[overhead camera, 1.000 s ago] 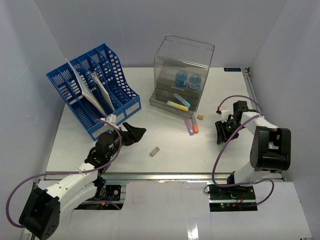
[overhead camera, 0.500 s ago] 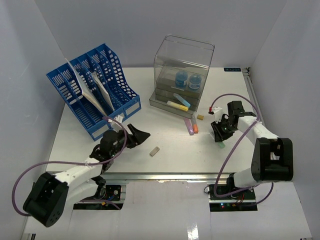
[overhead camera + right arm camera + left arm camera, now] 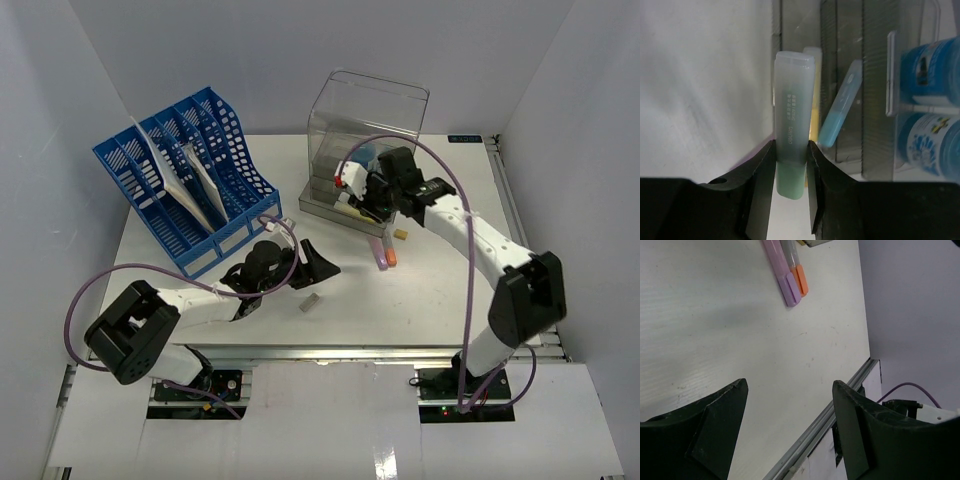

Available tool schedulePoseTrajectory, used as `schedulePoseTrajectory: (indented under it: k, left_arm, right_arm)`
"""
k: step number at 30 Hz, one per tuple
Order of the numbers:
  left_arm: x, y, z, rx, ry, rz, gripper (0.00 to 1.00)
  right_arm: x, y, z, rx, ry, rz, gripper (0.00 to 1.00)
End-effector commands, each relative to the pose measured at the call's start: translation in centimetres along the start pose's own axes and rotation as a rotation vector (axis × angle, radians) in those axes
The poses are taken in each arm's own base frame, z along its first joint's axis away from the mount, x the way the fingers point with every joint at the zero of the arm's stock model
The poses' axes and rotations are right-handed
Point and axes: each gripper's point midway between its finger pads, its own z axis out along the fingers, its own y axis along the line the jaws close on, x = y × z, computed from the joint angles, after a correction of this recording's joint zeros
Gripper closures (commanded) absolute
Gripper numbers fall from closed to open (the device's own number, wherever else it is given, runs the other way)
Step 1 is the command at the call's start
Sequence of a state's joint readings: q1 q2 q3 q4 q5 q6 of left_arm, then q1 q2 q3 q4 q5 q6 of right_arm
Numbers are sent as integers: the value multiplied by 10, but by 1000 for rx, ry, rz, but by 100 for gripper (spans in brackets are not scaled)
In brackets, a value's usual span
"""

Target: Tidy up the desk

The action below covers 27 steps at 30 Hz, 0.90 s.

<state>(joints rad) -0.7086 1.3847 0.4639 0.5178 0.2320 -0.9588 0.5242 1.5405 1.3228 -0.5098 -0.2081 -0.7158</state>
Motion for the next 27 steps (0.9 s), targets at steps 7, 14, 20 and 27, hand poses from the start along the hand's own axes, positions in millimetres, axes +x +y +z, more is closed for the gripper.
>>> schedulePoseTrajectory:
  k: [7, 14, 20, 27]
  left_arm:
    - [-8, -13, 36, -77, -37, 30, 21]
    - [-1, -9, 45, -80, -21, 95, 20]
    - [6, 1, 42, -80, -11, 135, 20]
    - [5, -1, 34, -77, -21, 145, 20]
  right_arm:
    - [-16, -58, 54, 167, 46, 25, 27]
    - [-26, -18, -5, 89, -90, 110, 18]
    - [31, 22, -35, 45, -82, 267, 20]
    - [96, 35, -27, 74, -16, 550, 28]
